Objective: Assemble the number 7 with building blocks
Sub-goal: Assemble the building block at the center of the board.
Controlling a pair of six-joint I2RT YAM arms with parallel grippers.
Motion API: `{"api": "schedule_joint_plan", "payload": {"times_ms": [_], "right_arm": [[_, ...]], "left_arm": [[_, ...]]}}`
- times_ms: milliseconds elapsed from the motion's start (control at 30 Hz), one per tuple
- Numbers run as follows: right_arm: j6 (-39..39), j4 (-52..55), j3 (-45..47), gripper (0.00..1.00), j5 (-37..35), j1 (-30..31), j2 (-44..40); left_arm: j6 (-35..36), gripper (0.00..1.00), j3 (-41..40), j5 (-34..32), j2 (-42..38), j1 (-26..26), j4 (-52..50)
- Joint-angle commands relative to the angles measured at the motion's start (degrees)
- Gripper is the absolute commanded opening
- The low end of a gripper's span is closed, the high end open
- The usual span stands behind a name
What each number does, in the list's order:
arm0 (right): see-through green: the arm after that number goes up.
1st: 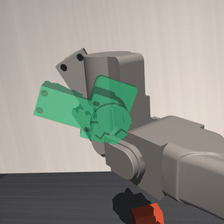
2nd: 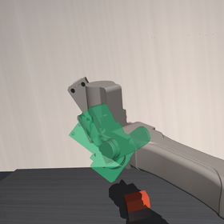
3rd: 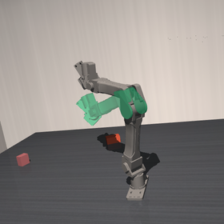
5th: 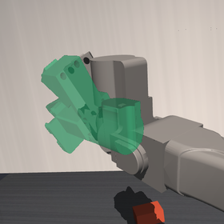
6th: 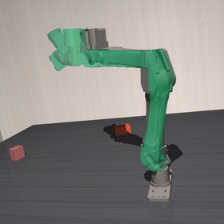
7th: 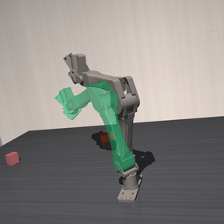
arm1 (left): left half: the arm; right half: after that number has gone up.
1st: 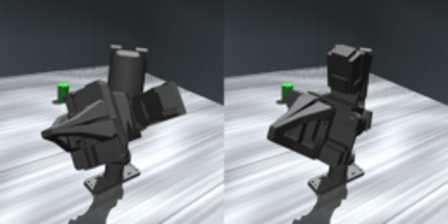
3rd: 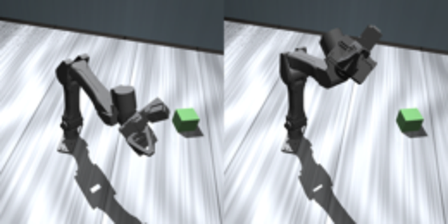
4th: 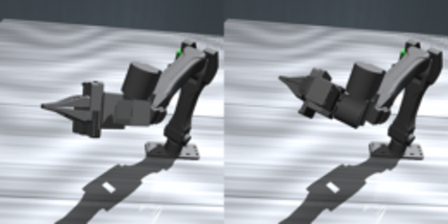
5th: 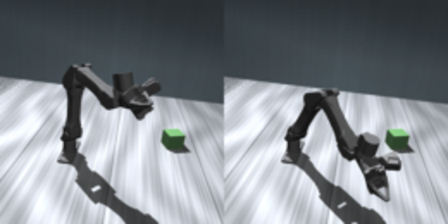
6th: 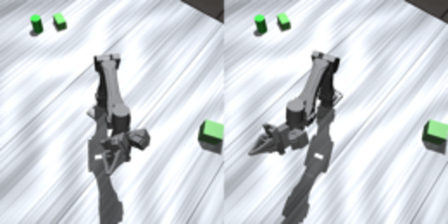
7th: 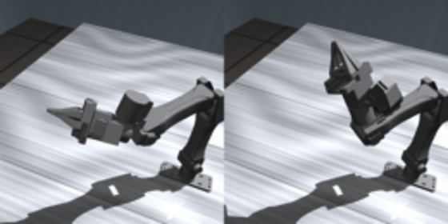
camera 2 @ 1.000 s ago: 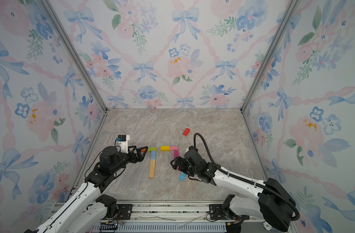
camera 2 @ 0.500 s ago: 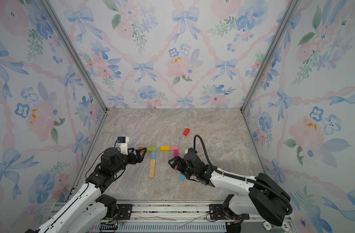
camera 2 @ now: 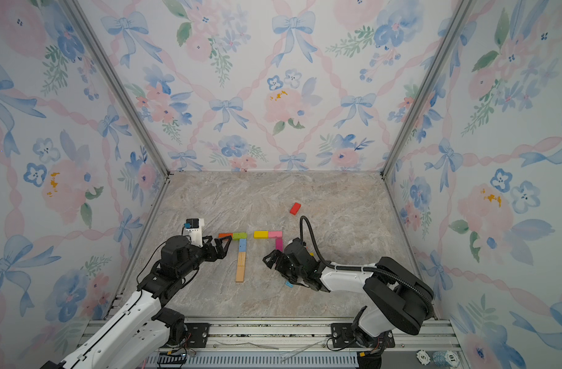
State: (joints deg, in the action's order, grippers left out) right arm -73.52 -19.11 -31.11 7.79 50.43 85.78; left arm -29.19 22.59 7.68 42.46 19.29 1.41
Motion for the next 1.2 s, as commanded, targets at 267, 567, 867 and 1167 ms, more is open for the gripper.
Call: {"api": "schedule_joint_plan", "payload": {"times_ms": [267,567,867,1167], "right_arm": [[-0.45,0.59,-1.31,0.98,-0.17,-0.05,3.96],[0.63,2.96,-1.72,0.98,0.12,-0.66,3.31],[3.1,5.75,-3.23,0.98,1.0,-1.56,2.99],[3.73,5.97,-3.41,0.98,1.08,-2.0,3.25]], "left_arm": [[0.48,0.98,-0.89,-0.01,-0.29,-1.01,1.58],[0.41,0.98,-1.06,0.32,-0.26,-1.65,1.91],[0.4,0.98,-1.22,0.44,-0.47,-1.71,2.02],[0.4,0.98,-1.24,0.5,-0.62,-1.89,1.94]]}}
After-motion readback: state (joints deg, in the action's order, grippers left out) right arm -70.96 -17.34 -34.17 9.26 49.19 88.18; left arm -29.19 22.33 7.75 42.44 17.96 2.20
